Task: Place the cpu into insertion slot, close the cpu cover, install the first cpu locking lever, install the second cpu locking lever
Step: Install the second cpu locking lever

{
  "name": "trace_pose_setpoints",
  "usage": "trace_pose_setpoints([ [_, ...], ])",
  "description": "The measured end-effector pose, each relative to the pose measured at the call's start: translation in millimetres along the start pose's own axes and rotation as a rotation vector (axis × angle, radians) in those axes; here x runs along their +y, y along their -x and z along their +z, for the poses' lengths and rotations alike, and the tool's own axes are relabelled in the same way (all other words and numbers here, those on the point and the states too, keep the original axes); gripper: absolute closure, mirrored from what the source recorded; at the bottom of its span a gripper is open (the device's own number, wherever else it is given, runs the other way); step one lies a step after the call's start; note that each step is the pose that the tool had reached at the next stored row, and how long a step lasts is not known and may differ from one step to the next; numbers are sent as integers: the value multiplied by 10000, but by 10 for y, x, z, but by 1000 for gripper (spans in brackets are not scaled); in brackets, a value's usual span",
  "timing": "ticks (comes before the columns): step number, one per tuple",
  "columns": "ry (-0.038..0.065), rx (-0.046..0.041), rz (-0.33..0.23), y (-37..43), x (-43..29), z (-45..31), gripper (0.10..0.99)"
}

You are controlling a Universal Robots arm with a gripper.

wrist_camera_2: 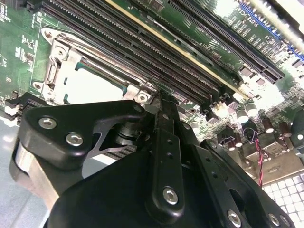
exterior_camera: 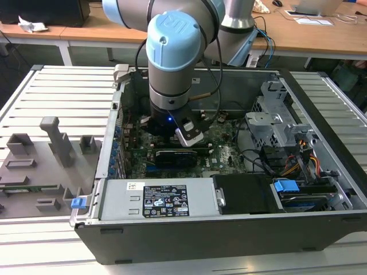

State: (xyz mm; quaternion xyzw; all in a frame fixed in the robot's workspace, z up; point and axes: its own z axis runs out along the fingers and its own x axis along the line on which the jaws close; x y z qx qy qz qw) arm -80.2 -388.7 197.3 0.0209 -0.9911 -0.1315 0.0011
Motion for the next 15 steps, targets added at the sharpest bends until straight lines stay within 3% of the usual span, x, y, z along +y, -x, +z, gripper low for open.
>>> trace_pose_setpoints([
  [15, 1, -1, 1, -1, -16, -34, 980],
])
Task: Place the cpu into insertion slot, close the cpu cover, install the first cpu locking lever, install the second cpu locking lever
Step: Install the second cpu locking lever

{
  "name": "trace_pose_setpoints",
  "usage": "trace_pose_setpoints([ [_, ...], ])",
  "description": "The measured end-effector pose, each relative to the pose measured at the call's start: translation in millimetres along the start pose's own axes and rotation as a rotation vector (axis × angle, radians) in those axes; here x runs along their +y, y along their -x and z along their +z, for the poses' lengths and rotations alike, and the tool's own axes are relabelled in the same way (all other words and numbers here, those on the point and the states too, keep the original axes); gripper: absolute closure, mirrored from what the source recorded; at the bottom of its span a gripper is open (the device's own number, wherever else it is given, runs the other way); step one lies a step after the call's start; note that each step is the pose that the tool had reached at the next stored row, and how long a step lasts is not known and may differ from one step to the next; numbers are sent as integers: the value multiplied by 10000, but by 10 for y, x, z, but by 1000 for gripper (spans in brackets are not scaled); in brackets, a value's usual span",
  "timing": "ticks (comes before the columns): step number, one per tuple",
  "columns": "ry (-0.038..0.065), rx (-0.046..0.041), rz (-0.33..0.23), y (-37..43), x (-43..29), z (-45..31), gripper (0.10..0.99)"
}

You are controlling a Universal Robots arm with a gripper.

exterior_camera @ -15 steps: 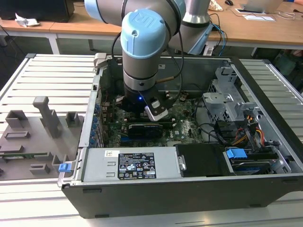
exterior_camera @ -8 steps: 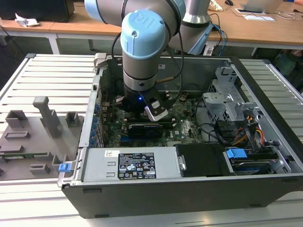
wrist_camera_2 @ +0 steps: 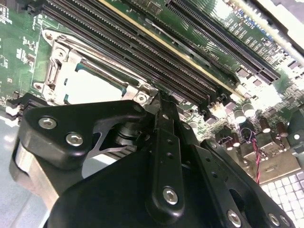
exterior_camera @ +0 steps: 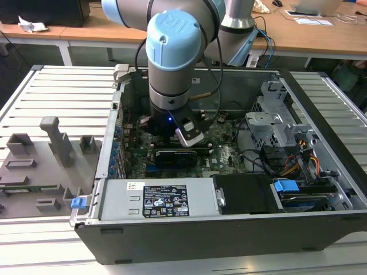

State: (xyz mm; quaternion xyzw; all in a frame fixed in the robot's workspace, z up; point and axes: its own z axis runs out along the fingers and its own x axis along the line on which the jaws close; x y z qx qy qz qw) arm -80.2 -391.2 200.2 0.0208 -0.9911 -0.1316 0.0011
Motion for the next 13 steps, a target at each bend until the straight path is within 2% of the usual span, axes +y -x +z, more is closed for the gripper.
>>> trace_pose_setpoints([
  [13, 1, 0, 0, 0, 24, -91, 980],
])
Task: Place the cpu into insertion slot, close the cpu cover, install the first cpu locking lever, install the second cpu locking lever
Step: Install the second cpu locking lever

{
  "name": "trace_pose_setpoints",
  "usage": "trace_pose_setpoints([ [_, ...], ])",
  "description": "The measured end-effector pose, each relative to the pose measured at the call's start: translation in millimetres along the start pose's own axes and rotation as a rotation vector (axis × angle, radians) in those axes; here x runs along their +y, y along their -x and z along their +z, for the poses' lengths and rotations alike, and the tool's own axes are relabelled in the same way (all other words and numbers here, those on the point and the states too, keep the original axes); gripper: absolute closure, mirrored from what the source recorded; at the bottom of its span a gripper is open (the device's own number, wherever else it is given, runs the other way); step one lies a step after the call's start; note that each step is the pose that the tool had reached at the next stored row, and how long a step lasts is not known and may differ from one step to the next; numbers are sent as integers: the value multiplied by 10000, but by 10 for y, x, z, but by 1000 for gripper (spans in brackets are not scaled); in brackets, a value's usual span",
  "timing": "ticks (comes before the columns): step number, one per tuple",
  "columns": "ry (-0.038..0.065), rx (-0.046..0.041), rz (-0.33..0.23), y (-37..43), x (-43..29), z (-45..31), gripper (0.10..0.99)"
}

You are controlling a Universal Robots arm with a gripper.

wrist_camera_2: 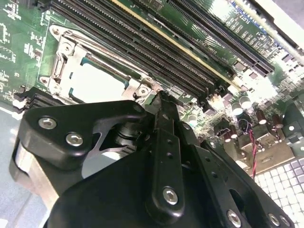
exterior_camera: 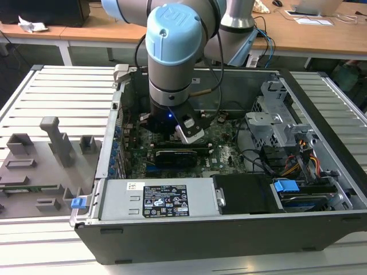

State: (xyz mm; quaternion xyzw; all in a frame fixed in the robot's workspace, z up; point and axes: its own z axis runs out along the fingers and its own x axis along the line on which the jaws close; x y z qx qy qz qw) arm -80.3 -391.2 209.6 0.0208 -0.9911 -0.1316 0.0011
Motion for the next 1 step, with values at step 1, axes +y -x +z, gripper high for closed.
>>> trace_pose_setpoints([
  [1, 1, -1, 0, 0, 0, 0, 980],
])
